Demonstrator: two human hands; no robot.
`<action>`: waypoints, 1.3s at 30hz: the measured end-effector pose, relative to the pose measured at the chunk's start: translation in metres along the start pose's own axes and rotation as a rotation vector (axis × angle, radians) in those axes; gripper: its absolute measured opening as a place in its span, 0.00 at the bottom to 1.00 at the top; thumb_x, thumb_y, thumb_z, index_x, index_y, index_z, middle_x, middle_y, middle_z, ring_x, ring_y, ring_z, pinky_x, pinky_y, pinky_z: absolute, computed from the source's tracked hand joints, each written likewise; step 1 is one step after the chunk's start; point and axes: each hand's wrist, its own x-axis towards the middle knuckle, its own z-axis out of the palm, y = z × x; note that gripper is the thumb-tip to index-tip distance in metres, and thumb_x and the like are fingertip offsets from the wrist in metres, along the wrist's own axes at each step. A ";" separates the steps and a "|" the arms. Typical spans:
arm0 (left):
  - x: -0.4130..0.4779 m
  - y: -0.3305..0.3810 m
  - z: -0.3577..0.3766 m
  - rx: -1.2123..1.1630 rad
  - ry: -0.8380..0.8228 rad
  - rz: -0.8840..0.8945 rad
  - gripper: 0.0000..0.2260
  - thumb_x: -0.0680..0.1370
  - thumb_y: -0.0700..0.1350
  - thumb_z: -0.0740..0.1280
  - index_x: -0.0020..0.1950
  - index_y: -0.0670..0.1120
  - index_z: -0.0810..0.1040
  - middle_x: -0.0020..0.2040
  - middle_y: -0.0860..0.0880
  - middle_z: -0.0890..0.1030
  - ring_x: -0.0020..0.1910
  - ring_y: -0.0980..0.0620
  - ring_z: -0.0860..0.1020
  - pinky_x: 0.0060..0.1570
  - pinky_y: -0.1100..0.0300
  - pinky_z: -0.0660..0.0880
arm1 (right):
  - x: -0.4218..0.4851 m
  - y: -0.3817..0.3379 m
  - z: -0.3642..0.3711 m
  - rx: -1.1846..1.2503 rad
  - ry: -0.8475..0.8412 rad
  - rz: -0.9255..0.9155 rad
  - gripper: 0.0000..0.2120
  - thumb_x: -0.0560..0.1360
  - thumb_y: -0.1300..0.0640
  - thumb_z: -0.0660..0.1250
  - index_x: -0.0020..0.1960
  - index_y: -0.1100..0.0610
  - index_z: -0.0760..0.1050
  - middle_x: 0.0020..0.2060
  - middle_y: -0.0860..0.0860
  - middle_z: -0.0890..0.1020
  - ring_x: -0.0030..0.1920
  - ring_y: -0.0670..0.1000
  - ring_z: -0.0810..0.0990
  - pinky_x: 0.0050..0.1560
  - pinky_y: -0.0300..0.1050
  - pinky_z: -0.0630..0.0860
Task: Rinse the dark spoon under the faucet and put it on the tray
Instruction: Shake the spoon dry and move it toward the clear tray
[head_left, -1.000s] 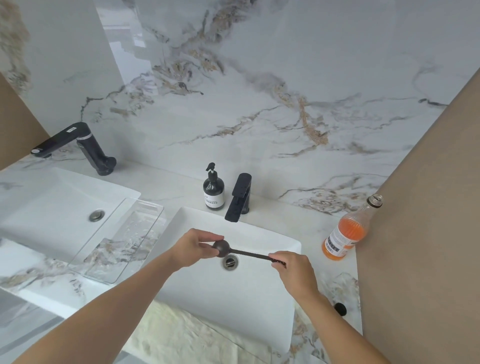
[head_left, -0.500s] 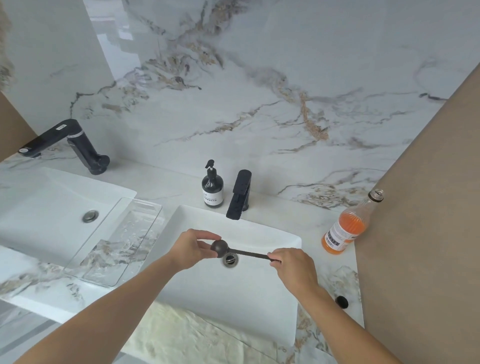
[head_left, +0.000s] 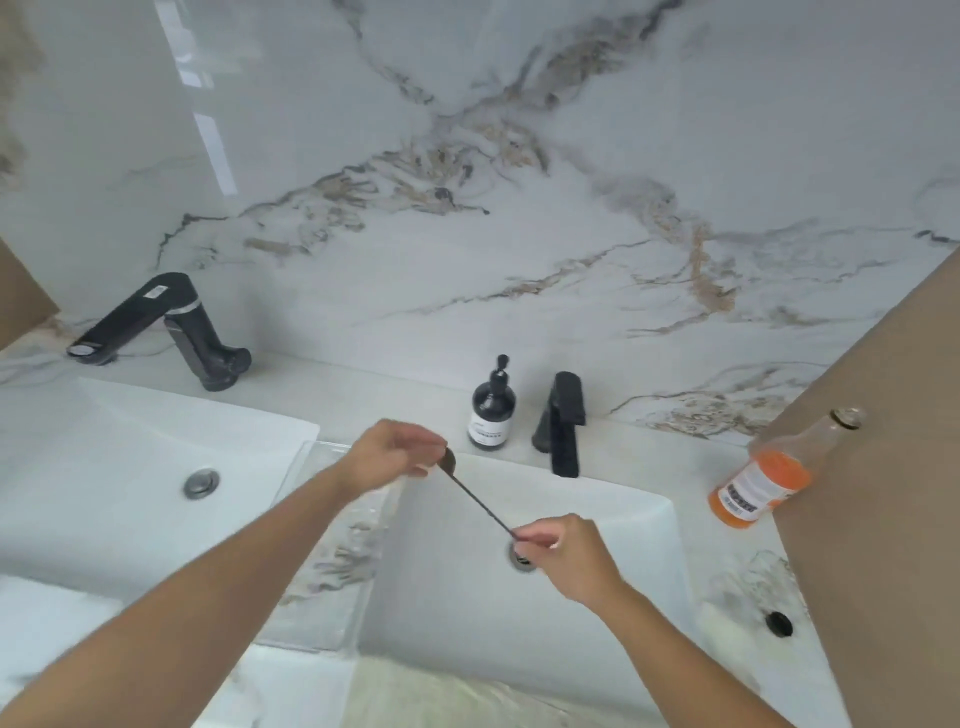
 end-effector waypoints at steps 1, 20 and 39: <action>0.004 0.004 -0.022 0.022 0.003 -0.027 0.04 0.75 0.42 0.72 0.47 0.44 0.85 0.43 0.45 0.86 0.44 0.48 0.83 0.52 0.51 0.82 | -0.001 -0.019 0.026 0.145 -0.043 0.050 0.07 0.71 0.62 0.75 0.48 0.59 0.86 0.31 0.44 0.85 0.32 0.48 0.80 0.36 0.38 0.76; 0.060 -0.054 -0.111 0.447 -0.377 -0.632 0.29 0.81 0.60 0.55 0.68 0.37 0.72 0.69 0.36 0.73 0.58 0.31 0.80 0.61 0.40 0.77 | 0.032 -0.141 0.236 0.242 -0.216 0.620 0.11 0.73 0.73 0.64 0.47 0.58 0.75 0.54 0.62 0.82 0.47 0.61 0.86 0.41 0.52 0.85; 0.058 -0.066 -0.102 0.606 -0.274 -0.533 0.32 0.81 0.63 0.47 0.77 0.42 0.59 0.70 0.40 0.72 0.50 0.38 0.81 0.52 0.51 0.76 | 0.038 -0.136 0.255 0.089 -0.214 0.574 0.12 0.71 0.68 0.57 0.32 0.56 0.68 0.31 0.50 0.71 0.35 0.50 0.73 0.36 0.40 0.71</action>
